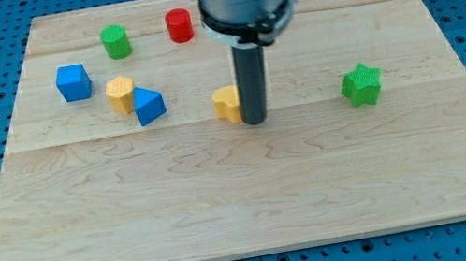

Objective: Slide the green star parallel to the right of the blue cube

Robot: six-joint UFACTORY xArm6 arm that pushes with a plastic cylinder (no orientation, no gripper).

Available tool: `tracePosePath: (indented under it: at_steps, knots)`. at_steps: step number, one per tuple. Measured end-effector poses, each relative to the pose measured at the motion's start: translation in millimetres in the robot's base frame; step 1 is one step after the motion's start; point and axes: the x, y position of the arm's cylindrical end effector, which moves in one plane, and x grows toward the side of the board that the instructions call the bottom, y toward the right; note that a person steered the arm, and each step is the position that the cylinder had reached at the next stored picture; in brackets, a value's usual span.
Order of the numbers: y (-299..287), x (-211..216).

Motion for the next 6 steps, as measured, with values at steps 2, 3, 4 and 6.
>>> tracePosePath:
  at_steps: [2, 3, 4, 6]
  knots:
    - [110.8, 35.2]
    - [151.5, 29.4]
    - [162.5, 1.7]
    - [156.3, -68.5]
